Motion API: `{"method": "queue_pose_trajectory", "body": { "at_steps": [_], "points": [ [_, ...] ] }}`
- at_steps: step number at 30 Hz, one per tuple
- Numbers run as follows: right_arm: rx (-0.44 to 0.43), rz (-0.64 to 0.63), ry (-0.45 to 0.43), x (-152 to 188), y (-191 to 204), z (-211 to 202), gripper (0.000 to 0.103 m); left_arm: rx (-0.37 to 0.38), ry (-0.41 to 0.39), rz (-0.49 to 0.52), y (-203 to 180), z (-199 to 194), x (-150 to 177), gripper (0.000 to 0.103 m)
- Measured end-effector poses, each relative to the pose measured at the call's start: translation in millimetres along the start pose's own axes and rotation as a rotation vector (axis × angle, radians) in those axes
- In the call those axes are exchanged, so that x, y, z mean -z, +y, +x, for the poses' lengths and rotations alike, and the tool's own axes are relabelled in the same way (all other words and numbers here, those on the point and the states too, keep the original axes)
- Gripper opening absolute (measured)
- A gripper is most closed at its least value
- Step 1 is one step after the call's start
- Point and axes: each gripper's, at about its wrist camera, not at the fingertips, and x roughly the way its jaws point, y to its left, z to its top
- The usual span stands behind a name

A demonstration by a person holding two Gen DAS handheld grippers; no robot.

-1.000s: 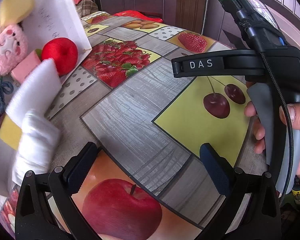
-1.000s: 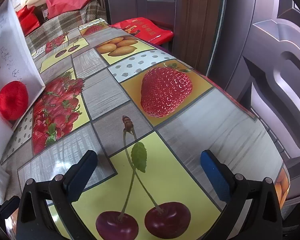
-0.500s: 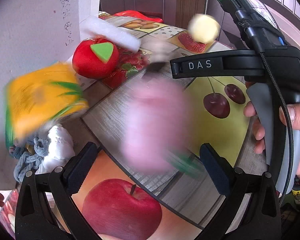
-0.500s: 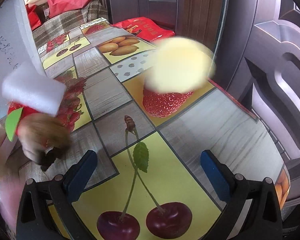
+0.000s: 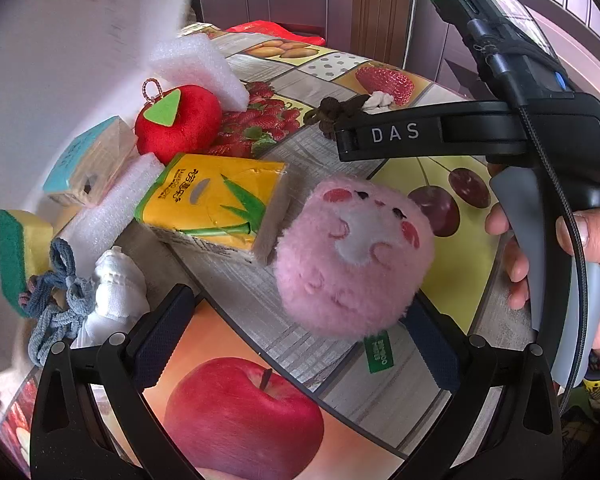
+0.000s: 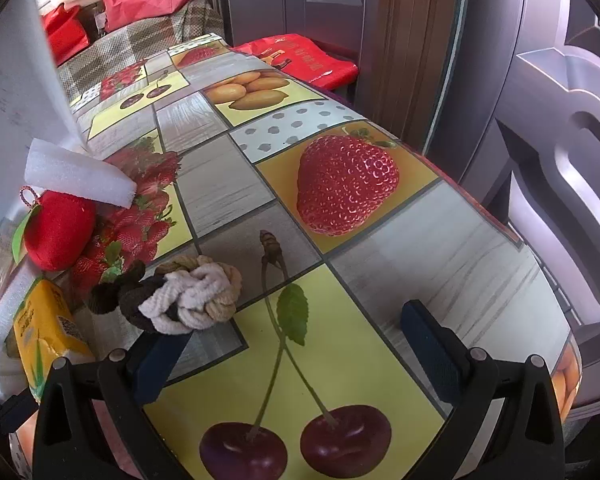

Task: Organize soft objects

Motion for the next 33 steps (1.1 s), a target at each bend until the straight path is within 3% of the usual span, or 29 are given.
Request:
{"method": "queue_pose_trajectory", "body": {
  "at_steps": [33],
  "points": [
    [0.016,-0.014,-0.018,-3,14,3,0.103,0.000,-0.003,-0.001,-1,1,-1,0.102]
  ]
}}
